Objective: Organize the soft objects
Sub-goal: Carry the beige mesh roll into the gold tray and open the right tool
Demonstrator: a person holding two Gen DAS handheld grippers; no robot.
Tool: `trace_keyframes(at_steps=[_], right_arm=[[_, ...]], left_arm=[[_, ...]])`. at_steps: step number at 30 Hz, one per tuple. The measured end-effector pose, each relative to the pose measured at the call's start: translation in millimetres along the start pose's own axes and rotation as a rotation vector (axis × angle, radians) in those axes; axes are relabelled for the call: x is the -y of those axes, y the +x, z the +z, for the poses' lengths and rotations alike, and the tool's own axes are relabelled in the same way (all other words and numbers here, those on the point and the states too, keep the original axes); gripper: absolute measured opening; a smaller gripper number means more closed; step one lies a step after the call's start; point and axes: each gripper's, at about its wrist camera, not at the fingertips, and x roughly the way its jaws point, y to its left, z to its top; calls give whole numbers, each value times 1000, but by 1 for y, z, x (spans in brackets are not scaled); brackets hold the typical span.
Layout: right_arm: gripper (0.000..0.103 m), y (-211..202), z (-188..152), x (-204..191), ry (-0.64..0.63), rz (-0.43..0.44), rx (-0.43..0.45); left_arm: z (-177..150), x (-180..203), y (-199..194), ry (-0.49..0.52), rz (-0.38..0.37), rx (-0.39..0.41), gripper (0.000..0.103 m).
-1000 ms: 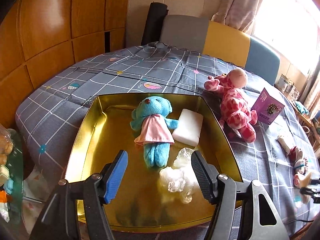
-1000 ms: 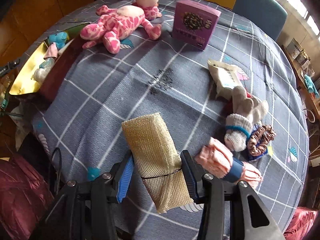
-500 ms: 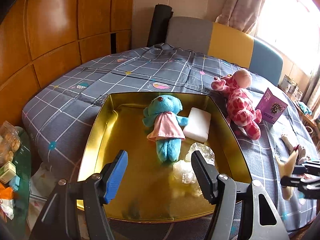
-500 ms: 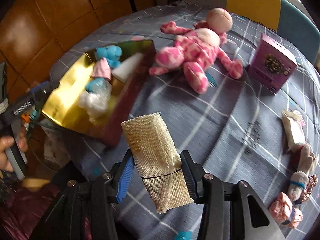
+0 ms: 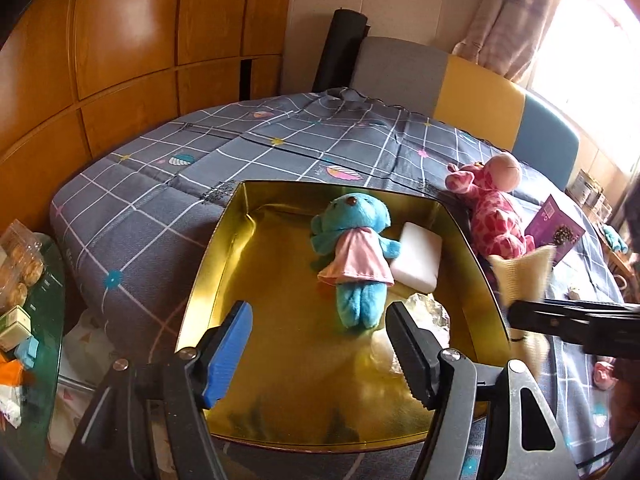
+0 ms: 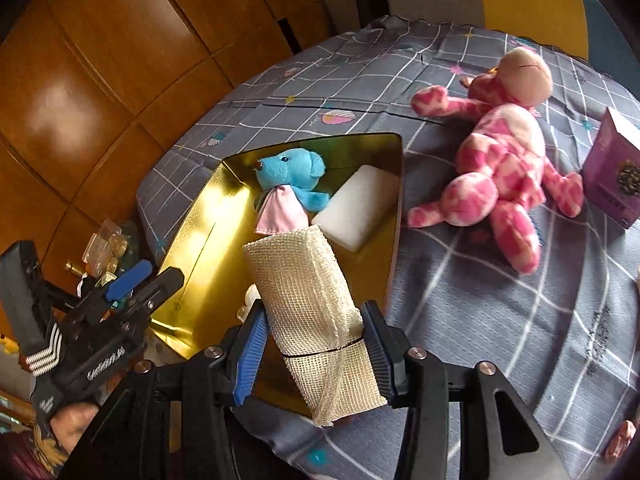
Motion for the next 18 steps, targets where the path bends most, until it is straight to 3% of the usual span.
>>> trace_keyframes(at_steps=[7, 13, 18], right_arm=[[46, 51, 8, -1, 50, -120, -66], [46, 54, -1, -5, 32, -130, -68], [46, 39, -8, -5, 28, -128, -17]], left_arm=[[-1, -4, 6, -9, 7, -16, 70], [-2, -4, 9, -9, 13, -20, 70], [-3, -2, 9, -3, 21, -16, 70]])
